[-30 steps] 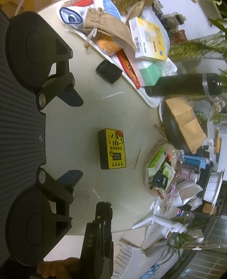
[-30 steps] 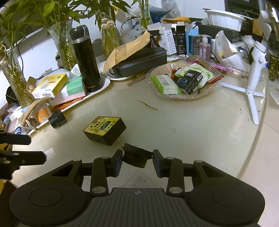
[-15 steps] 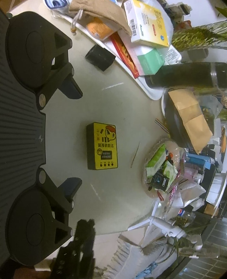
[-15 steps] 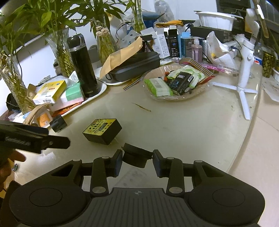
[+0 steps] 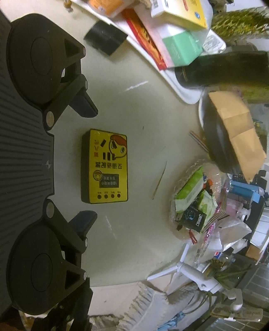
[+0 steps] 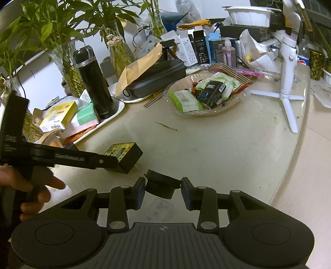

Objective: Organize rigid objects
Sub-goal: 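Lift the knob with the right gripper while the left tool moves over the yellow battery box, then close the left gripper around the yellow battery box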

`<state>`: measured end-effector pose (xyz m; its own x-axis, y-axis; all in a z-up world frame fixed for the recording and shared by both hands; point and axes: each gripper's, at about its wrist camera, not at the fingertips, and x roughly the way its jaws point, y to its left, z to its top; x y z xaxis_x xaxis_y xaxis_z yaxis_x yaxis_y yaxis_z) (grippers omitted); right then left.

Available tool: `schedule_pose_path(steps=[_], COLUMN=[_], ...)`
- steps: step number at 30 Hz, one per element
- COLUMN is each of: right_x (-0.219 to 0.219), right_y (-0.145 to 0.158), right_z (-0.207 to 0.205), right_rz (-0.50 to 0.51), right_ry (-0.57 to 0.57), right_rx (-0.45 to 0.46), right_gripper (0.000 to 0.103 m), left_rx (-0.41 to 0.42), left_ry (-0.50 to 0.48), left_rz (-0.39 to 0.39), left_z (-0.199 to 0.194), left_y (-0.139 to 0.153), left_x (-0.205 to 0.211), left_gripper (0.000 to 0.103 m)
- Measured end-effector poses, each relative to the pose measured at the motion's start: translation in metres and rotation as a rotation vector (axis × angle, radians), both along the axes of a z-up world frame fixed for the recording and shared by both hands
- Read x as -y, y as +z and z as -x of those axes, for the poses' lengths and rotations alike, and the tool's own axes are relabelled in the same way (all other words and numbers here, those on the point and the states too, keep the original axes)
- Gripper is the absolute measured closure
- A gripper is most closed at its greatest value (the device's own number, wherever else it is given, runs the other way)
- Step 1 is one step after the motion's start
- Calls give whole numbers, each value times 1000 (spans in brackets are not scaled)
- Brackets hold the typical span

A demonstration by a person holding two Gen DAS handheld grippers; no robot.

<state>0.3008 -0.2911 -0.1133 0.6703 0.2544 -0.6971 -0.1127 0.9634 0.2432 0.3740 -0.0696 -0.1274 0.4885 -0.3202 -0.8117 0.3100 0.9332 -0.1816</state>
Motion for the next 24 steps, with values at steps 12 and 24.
schedule_pose_path(steps=[12,24], right_x=[2,1], right_y=[0,0], right_z=[-1,-1], right_rz=[-11,-4], right_ry=[-2,-1], right_rx=[-3,-3], right_gripper=[63,63], left_rx=[-43,-36], left_ry=[14,10], left_rz=[22,41], left_z=[-18,-15], left_y=[-18,-11], left_x=[6,2], left_gripper=[9,15])
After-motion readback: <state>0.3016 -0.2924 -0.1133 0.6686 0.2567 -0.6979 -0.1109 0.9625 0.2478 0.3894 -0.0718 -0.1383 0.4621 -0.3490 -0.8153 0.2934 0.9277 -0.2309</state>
